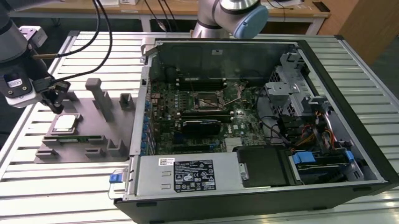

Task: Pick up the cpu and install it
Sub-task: 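Pick up the cpu and move it towards the insertion slot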

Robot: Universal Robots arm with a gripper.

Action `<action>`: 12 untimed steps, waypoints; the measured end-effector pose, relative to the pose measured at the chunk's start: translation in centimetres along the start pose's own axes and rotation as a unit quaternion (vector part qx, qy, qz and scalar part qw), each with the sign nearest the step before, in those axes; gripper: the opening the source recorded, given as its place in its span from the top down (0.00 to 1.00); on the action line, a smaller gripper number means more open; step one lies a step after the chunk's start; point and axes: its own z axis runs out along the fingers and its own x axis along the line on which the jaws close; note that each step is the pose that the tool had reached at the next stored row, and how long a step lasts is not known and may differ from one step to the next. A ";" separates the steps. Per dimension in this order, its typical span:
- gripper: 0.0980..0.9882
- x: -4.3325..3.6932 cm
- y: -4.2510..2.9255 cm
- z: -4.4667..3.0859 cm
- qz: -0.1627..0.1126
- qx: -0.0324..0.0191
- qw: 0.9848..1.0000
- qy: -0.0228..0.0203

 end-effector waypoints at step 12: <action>0.99 0.27 -0.59 1.82 0.000 0.000 1.000 0.000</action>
